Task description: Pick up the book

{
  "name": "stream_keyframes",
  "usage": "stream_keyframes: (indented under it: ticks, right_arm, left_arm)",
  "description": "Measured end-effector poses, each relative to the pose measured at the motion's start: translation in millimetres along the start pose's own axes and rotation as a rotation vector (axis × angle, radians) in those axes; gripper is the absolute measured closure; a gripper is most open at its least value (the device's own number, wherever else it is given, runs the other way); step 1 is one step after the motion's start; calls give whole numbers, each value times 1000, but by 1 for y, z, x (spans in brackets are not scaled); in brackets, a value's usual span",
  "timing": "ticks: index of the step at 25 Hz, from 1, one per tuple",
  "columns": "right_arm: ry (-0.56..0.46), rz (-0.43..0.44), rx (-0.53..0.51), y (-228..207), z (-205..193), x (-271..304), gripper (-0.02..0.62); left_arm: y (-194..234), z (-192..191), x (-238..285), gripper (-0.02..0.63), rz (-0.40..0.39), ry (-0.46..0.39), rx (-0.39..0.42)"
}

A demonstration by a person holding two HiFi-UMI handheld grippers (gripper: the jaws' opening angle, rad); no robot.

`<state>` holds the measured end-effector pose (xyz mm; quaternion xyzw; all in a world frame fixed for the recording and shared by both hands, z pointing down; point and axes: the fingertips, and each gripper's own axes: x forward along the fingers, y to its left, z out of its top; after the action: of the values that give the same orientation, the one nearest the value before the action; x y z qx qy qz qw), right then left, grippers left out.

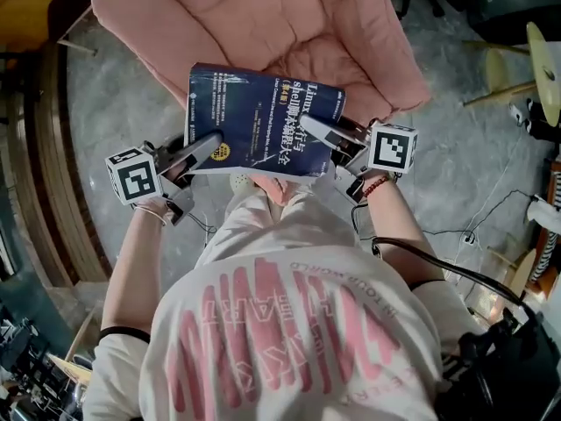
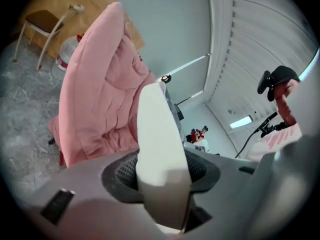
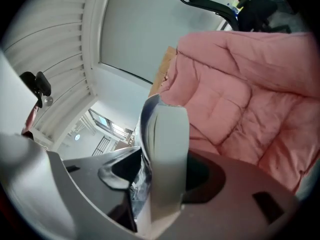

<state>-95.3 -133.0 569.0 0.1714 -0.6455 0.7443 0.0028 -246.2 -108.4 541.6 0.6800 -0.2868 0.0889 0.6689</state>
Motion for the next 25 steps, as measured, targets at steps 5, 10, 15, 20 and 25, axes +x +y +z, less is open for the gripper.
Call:
stream_keyframes:
  ticks: [5, 10, 15, 20, 25]
  right_arm:
    - [-25, 40, -147, 12, 8, -4, 339]
    - [-39, 87, -310, 11, 12, -3, 339]
    - [-83, 151, -435, 44, 19, -6, 339]
    - [-140, 245, -656, 97, 30, -17, 337]
    - [-221, 346, -769, 188, 57, -57, 337]
  left_arm:
    - [-13, 6, -6, 411, -30, -151, 87]
    - [-9, 1, -7, 416, -80, -273, 165]
    - [-35, 9, -24, 417, -125, -383, 276]
    - [-77, 21, -43, 417, -193, -489, 452]
    - [-176, 56, -65, 417, -219, -515, 623]
